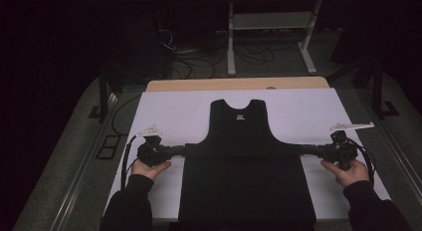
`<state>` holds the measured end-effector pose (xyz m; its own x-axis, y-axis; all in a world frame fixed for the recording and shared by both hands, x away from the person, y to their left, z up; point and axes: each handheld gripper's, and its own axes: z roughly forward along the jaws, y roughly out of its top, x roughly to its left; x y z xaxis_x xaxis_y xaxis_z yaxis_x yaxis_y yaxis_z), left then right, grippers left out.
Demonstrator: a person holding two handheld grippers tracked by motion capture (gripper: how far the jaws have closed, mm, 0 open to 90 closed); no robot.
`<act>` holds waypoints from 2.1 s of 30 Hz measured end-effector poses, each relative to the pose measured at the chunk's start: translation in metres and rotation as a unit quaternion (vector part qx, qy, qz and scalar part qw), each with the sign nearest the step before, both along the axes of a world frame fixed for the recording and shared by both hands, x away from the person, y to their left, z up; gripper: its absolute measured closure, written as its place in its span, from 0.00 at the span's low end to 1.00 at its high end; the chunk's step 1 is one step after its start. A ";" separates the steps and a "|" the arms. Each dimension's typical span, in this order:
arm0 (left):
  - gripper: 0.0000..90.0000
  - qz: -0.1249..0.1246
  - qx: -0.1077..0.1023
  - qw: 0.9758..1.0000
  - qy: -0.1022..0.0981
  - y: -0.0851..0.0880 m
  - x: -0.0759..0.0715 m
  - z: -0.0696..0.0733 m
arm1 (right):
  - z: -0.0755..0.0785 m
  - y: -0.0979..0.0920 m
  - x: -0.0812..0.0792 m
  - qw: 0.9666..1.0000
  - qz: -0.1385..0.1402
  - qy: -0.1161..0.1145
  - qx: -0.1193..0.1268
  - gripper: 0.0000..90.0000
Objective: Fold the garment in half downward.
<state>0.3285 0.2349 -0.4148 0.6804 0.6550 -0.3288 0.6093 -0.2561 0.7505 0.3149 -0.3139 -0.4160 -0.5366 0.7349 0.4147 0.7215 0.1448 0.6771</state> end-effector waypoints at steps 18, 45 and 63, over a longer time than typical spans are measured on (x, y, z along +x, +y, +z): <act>0.96 -0.012 0.024 0.999 0.025 0.000 -0.002 -0.010 | -0.013 0.004 -0.006 0.999 0.017 0.041 -0.015 0.92; 0.96 -0.022 0.038 0.997 0.056 0.000 -0.005 -0.018 | -0.023 0.004 -0.010 0.995 0.033 0.087 -0.023 0.91; 0.95 -0.025 0.042 0.997 0.065 -0.001 -0.004 -0.020 | -0.024 0.002 -0.010 0.994 0.023 0.103 -0.026 0.85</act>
